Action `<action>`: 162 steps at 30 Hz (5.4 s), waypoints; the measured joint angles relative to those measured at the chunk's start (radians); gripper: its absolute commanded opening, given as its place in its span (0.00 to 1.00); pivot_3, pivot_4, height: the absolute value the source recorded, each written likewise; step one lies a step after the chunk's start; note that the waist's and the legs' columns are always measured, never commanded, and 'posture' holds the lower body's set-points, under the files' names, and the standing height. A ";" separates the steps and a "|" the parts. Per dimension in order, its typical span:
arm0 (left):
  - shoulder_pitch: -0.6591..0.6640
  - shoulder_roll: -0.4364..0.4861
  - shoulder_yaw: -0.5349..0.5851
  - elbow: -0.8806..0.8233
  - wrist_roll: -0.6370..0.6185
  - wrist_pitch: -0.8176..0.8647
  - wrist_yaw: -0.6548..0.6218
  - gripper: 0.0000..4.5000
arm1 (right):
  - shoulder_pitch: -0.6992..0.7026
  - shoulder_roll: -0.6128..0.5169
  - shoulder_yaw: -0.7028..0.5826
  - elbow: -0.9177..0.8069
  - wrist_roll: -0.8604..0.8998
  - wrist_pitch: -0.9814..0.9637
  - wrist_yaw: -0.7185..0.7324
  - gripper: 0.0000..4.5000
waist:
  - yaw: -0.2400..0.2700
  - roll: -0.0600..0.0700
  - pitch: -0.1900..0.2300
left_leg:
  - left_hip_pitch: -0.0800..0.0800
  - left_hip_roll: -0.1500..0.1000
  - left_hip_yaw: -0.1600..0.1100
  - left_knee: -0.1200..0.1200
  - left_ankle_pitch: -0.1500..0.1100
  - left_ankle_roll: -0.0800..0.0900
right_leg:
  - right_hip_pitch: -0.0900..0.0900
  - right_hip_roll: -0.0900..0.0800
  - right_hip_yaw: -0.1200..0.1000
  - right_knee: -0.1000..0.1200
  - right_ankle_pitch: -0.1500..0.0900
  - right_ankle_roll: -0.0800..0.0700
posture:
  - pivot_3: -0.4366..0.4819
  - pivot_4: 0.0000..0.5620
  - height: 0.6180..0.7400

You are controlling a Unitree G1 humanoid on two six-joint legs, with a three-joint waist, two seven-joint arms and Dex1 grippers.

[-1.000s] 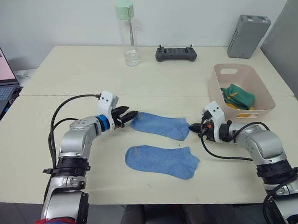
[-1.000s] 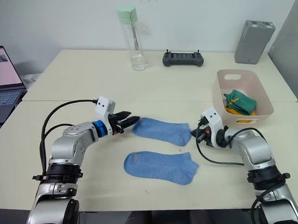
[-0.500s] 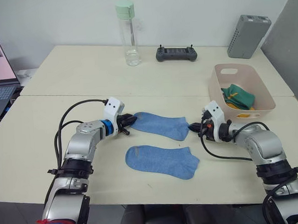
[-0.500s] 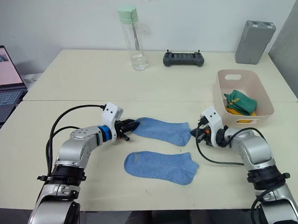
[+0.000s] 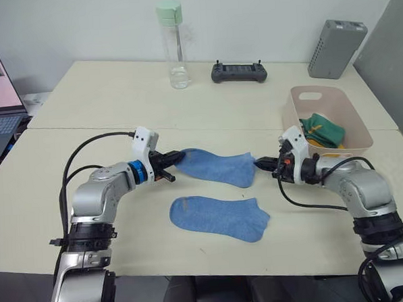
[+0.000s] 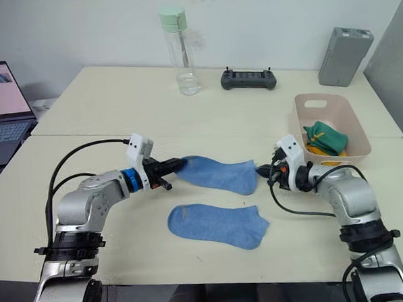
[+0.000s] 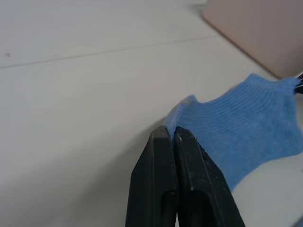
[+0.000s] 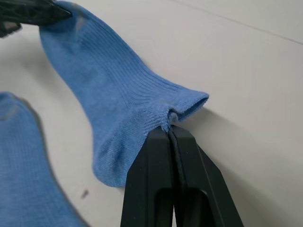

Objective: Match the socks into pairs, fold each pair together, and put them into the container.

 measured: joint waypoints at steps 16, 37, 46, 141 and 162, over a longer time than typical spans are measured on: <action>0.343 0.084 0.142 -0.541 -0.367 0.362 0.133 0.00 | 0.263 -0.214 -0.219 -0.438 0.458 0.327 0.046 0.00 | -0.001 0.000 0.000 | 0.002 0.000 0.000 0.001 0.000 0.000 | 0.001 0.000 0.001 -0.001 -0.002 0.004 | 0.48 0.27 1.00; 0.499 0.103 0.118 -0.588 -0.392 0.305 0.236 0.00 | 0.422 -0.250 0.025 -0.386 0.193 -0.006 0.010 0.00 | 0.000 -0.001 -0.001 | 0.003 0.000 0.003 0.001 0.000 0.000 | 0.000 -0.001 0.004 -0.001 -0.006 -0.003 | 0.48 0.27 1.00; 0.515 0.123 0.185 -0.589 -0.464 0.310 0.255 0.00 | 0.399 -0.250 0.044 -0.370 0.183 -0.031 0.026 0.00 | 0.000 -0.001 -0.001 | 0.003 0.000 0.003 0.001 0.000 0.000 | 0.000 -0.001 0.004 -0.001 -0.006 -0.003 | 0.48 0.27 1.00; 0.347 0.282 -0.208 -0.134 0.212 -0.674 -0.317 0.01 | 0.299 -0.087 0.322 -0.234 -0.140 -0.454 0.154 0.00 | 0.007 -0.001 -0.001 | 0.009 0.001 0.005 -0.002 0.000 0.000 | 0.003 -0.001 0.003 -0.001 -0.007 -0.005 | 0.48 0.27 1.00; 0.341 0.250 -0.243 -0.138 0.239 -0.706 -0.330 0.01 | 0.224 -0.025 0.351 -0.138 -0.192 -0.469 0.159 0.00 | 0.007 -0.001 -0.001 | 0.010 0.001 0.005 -0.002 0.000 0.000 | 0.004 -0.001 0.003 0.000 -0.007 -0.005 | 0.48 0.27 1.00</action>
